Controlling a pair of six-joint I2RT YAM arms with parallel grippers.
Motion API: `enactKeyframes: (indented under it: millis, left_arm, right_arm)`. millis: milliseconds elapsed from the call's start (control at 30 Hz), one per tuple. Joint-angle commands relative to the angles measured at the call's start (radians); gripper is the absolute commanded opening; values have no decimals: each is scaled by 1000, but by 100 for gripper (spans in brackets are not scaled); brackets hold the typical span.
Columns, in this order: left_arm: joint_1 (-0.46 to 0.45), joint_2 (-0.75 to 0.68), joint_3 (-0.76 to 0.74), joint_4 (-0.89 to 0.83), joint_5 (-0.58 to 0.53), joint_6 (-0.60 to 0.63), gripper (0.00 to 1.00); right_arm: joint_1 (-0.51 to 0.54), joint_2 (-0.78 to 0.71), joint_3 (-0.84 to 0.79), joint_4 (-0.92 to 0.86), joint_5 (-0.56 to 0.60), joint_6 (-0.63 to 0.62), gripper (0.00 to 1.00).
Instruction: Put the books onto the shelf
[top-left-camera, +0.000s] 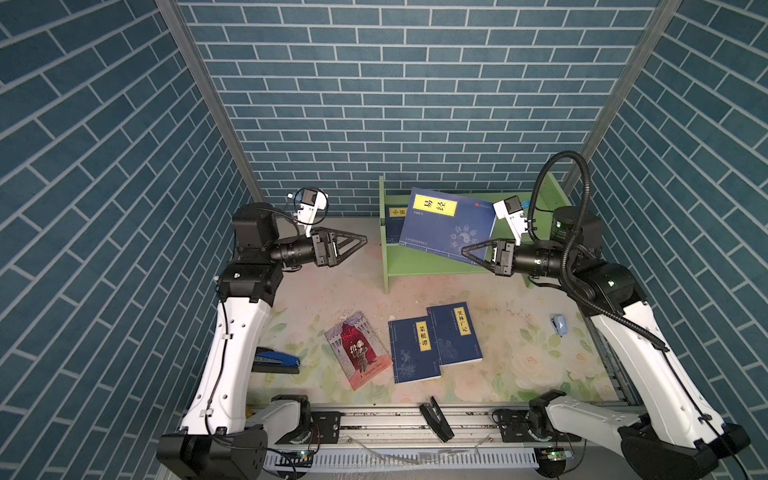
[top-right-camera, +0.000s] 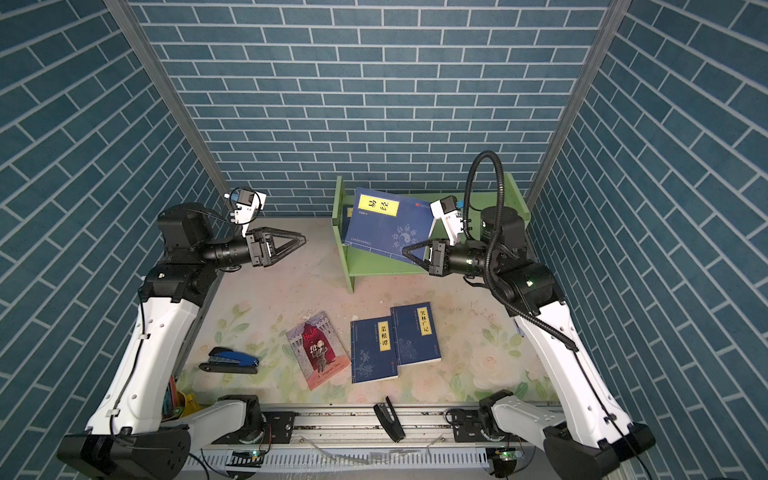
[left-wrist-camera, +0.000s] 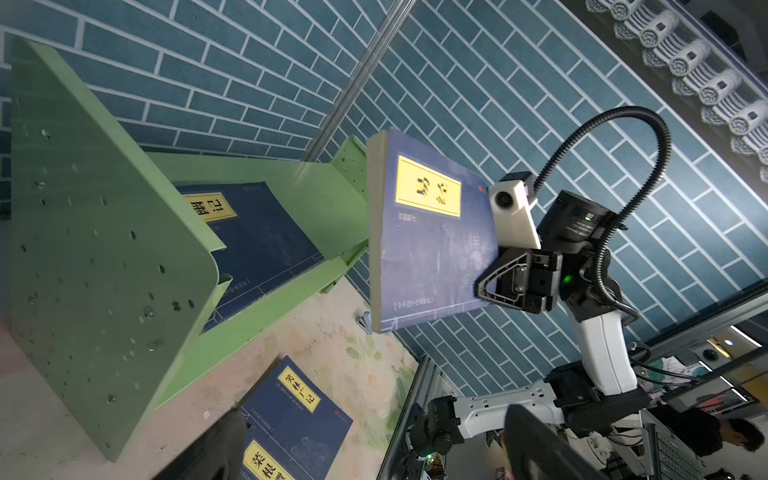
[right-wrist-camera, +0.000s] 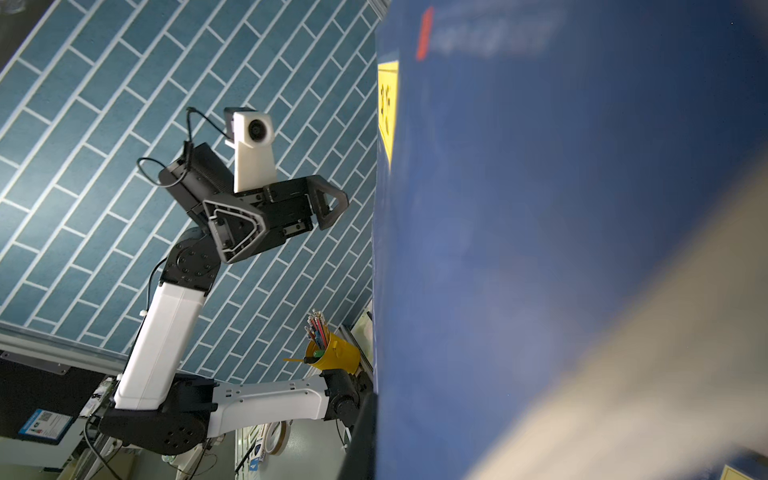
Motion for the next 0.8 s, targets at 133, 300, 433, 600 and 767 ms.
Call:
enactKeyframes:
  millis: [133, 300, 433, 600, 767]
  left_arm:
    - [5, -44, -85, 200, 92, -123, 98]
    - [5, -36, -105, 238, 107, -148, 98]
    - [5, -21, -107, 263, 111, -167, 98]
    - [5, -11, -110, 312, 118, -197, 99]
    - [5, -1, -116, 321, 128, -197, 99]
  right_arm:
    - [-66, 214, 141, -33, -241, -48, 0]
    - [-79, 336, 250, -97, -302, -82, 0]
    - [-87, 419, 296, -106, -371, -81, 0]
    - [-94, 515, 382, -188, -389, -119, 0]
    - [-101, 568, 446, -290, -360, -174, 0]
